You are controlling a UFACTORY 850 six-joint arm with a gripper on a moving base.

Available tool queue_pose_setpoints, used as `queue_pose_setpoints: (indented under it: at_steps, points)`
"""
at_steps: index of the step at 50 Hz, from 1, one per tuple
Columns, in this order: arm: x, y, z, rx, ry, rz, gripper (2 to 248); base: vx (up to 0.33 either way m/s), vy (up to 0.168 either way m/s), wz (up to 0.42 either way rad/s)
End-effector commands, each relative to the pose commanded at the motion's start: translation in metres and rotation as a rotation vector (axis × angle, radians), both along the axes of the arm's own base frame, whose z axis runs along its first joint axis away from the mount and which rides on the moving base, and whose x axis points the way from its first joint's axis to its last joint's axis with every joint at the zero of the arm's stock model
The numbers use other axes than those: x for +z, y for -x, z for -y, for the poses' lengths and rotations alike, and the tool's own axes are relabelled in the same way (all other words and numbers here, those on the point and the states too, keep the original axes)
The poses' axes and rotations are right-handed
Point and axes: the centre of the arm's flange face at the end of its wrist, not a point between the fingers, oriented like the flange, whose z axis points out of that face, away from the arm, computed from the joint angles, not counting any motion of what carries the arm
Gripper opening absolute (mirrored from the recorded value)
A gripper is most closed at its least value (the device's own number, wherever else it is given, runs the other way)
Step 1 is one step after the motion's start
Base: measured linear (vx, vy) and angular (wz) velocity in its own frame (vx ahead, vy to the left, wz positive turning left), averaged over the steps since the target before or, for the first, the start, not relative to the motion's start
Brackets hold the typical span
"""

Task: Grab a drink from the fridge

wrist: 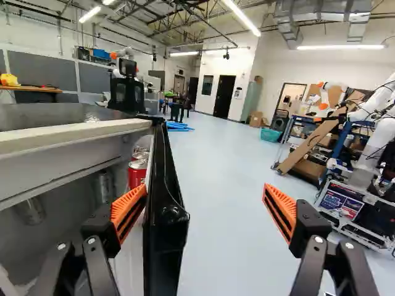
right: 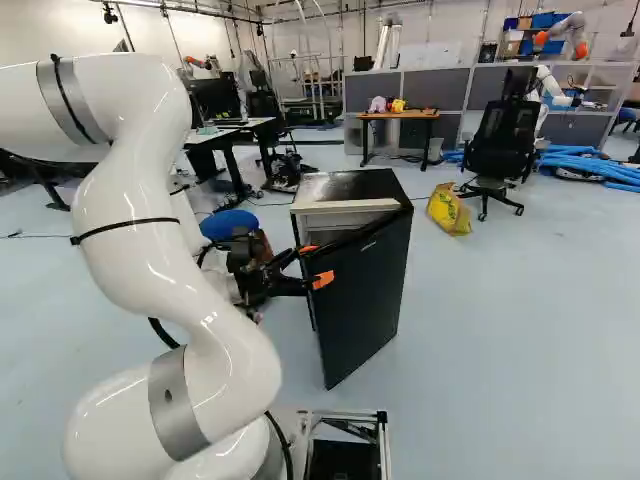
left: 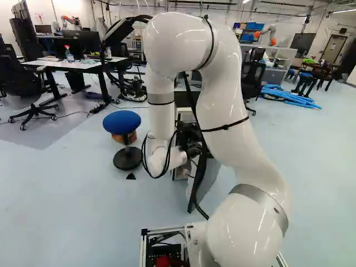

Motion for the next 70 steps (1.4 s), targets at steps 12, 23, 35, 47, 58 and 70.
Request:
queue_pose_setpoints:
  at_steps: [12,23,35,47,58,70]
  points:
    - [0.0,0.007,0.01,-0.064,0.013,-0.007,247,0.0,0.0,0.0]
    - [0.0,0.013,0.018,-0.128,0.023,-0.01,247,0.0,0.0,0.0]
    - [0.002,0.011,0.027,-0.208,0.024,0.002,247,0.0,0.0,0.0]
    - [0.003,0.005,0.036,-0.3,0.011,0.021,247,0.0,0.0,0.0]
    - [0.004,-0.001,0.046,-0.391,-0.015,0.039,247,0.0,0.0,0.0]
    - [0.006,-0.008,0.057,-0.491,-0.039,0.064,247,0.0,0.0,0.0]
